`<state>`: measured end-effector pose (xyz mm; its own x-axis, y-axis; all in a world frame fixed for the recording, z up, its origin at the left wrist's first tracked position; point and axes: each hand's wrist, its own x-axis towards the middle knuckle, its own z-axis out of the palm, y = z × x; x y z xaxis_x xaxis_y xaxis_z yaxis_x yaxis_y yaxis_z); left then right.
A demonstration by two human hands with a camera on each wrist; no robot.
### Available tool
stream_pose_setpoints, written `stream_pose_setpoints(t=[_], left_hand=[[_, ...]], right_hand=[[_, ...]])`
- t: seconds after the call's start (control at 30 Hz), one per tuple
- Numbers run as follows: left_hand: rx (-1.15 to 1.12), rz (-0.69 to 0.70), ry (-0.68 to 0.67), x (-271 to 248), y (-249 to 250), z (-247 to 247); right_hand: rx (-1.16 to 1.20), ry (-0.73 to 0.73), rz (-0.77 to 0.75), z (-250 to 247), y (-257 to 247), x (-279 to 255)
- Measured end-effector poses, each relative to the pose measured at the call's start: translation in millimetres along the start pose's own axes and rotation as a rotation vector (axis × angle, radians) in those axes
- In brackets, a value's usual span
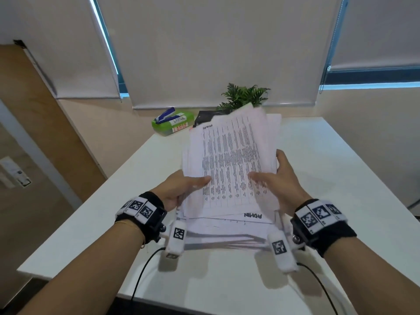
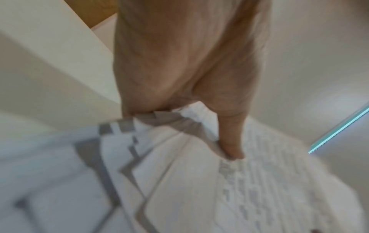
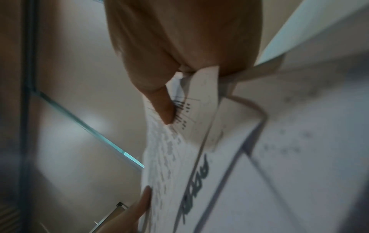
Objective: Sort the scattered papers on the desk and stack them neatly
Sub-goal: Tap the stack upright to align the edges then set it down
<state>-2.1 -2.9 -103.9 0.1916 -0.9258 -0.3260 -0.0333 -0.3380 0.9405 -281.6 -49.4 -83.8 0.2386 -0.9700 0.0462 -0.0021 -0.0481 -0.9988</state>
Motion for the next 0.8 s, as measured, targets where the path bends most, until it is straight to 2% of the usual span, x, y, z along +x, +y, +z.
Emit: stream_pose_setpoints(t=[0.1, 0.23, 0.37, 0.47, 0.53, 0.7, 0.8], left_hand=[[-0.150, 0.175, 0.021, -9.5, 16.7, -4.3], [-0.058, 0.498, 0.130, -23.8, 44.9, 4.1], [-0.076, 0.705, 0.274, -32.9, 64.6, 16.5], [-0.094, 0.790, 0.343, -36.4, 74.0, 21.4], [-0.113, 0.819, 0.352, -38.9, 75.5, 22.0], [-0.119, 0.762, 0.352, -41.4, 67.5, 19.7], [-0.083, 0.769, 0.344, -41.2, 69.5, 25.4]], right_hand=[[0.146, -0.066, -0.097, -3.8, -21.9, 9.5], [0.155, -0.039, -0.204, 4.2, -44.3, 15.9], [0.132, 0.023, -0.335, 11.5, -60.5, 18.2], [0.138, 0.037, -0.428, 11.0, -74.5, 24.7], [0.135, -0.006, -0.441, 7.8, -75.4, 27.4], [0.021, -0.162, -0.498, 4.4, -62.7, 22.3], [0.008, -0.119, -0.496, 14.1, -61.1, 25.6]])
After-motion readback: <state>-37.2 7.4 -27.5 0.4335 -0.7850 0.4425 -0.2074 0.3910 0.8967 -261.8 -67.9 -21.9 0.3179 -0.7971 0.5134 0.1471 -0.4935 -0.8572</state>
